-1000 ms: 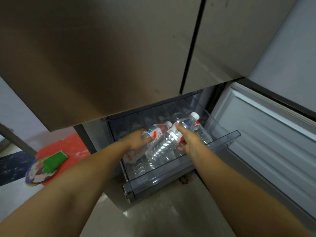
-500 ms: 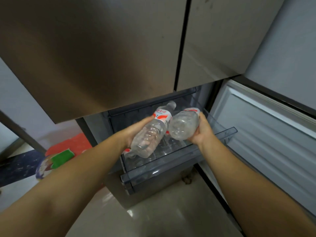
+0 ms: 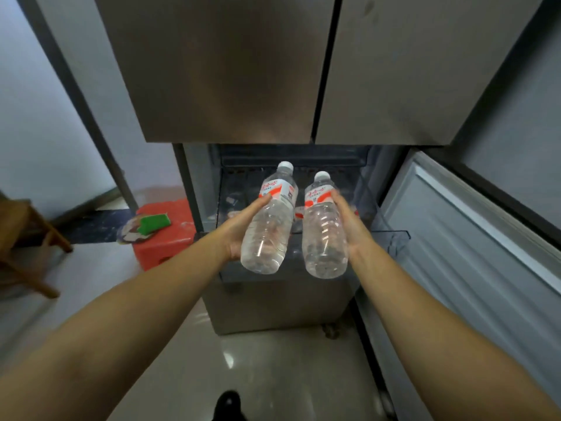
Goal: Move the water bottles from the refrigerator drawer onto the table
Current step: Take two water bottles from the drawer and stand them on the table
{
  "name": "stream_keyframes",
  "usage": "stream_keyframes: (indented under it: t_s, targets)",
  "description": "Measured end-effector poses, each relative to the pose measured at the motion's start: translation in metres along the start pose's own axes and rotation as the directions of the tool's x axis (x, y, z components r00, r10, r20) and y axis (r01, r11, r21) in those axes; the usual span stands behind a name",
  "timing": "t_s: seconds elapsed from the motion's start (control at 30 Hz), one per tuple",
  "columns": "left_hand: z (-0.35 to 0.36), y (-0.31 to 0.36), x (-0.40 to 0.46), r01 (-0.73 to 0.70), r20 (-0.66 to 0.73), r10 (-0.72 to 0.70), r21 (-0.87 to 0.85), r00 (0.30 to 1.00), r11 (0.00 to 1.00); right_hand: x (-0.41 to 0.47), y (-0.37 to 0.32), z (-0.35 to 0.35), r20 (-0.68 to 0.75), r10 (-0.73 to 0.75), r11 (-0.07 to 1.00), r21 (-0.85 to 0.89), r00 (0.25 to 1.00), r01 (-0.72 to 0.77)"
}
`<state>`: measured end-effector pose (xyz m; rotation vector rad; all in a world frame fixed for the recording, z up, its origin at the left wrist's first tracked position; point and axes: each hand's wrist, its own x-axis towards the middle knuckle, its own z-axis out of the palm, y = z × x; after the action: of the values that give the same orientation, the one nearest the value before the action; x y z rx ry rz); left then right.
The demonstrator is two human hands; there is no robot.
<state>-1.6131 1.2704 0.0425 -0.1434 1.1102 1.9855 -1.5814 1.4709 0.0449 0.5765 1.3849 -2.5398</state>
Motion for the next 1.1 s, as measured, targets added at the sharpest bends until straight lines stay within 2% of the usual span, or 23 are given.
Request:
stream_keyframes:
  t_s: [0.17, 0.37, 0.5, 0.6, 0.67, 0.7, 0.77, 0.87, 0.97, 1.1]
  targets:
    - [0.011, -0.056, -0.038, -0.103, -0.111, 0.094, -0.081, 0.989, 0.991, -0.033, 0.018, -0.005, 0.102, 0.098, 0.988, -0.13, 0.99, -0.085]
    - [-0.006, -0.103, -0.114, -0.2, -0.268, 0.166, -0.106, 0.949, 0.974, -0.064, 0.056, 0.031, 0.236, 0.227, 0.948, -0.276, 0.945, -0.158]
    - [-0.032, -0.13, -0.176, -0.268, -0.399, 0.196, -0.132, 0.896, 0.954, -0.082, 0.097, 0.069, 0.267, 0.309, 0.895, -0.407, 0.913, -0.184]
    - [-0.056, -0.155, -0.231, -0.37, -0.461, 0.262, -0.161, 0.848, 0.915, -0.103, 0.135, 0.101, 0.324, 0.382, 0.855, -0.478, 0.865, -0.199]
    - [-0.061, -0.169, -0.253, -0.387, -0.492, 0.267, -0.159, 0.828, 0.908, -0.111, 0.151, 0.114, 0.343, 0.383, 0.859, -0.475, 0.858, -0.193]
    - [-0.075, -0.186, -0.288, -0.442, -0.549, 0.298, -0.148, 0.781, 0.885, -0.13, 0.177, 0.134, 0.362, 0.423, 0.838, -0.504, 0.831, -0.207]
    - [-0.081, -0.201, -0.316, -0.482, -0.564, 0.31, -0.184, 0.765, 0.857, -0.142, 0.199, 0.148, 0.362, 0.435, 0.828, -0.522, 0.824, -0.207]
    - [-0.11, -0.251, -0.408, -0.586, -0.601, 0.366, -0.219, 0.711, 0.78, -0.209, 0.265, 0.195, 0.41, 0.537, 0.778, -0.578, 0.737, -0.245]
    - [-0.127, -0.291, -0.48, -0.631, -0.627, 0.396, -0.202, 0.671, 0.749, -0.258, 0.316, 0.227, 0.447, 0.614, 0.738, -0.619, 0.651, -0.27]
    - [-0.134, -0.341, -0.57, -0.677, -0.689, 0.397, -0.185, 0.606, 0.713, -0.318, 0.381, 0.26, 0.46, 0.661, 0.682, -0.697, 0.593, -0.219]
